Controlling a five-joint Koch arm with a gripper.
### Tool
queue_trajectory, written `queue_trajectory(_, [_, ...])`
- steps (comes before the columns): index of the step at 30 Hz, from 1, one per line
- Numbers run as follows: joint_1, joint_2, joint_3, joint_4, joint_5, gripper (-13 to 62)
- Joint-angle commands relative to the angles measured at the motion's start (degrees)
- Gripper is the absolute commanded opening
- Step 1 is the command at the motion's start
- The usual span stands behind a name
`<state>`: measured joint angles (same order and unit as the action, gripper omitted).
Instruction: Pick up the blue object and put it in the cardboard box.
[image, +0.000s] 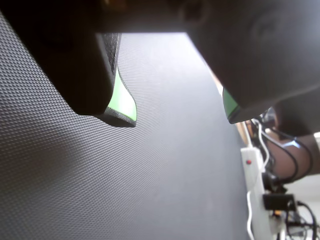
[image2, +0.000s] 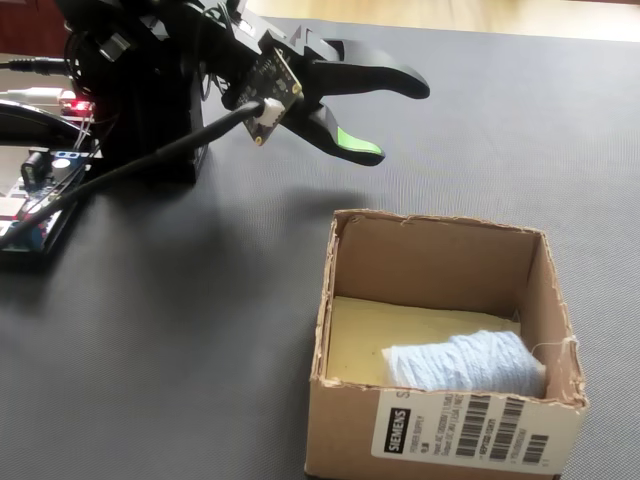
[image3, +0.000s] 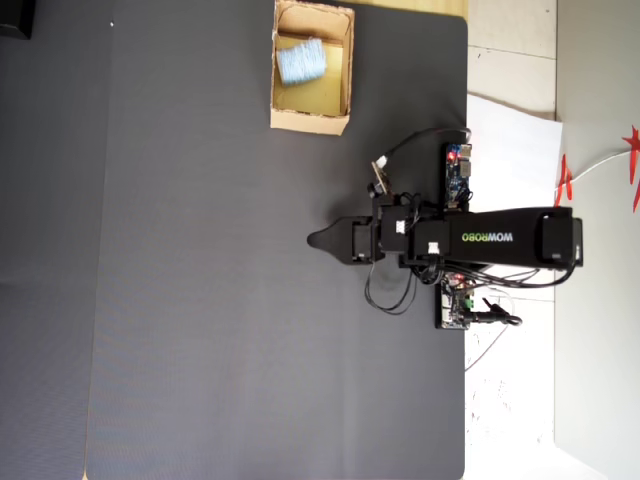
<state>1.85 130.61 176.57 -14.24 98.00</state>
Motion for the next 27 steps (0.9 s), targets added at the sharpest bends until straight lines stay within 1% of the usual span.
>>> queue_trajectory(1, [-0.62, 5.19, 2.11, 0.09, -0.62, 34.7])
queue_trajectory(11, [-2.11, 5.19, 2.11, 10.72, -0.53, 34.7])
queue_trajectory(14, [-2.02, 5.1, 2.11, 17.4, -0.7, 34.6])
queue_trajectory(27, [-1.58, 5.1, 2.11, 17.14, -0.62, 34.6])
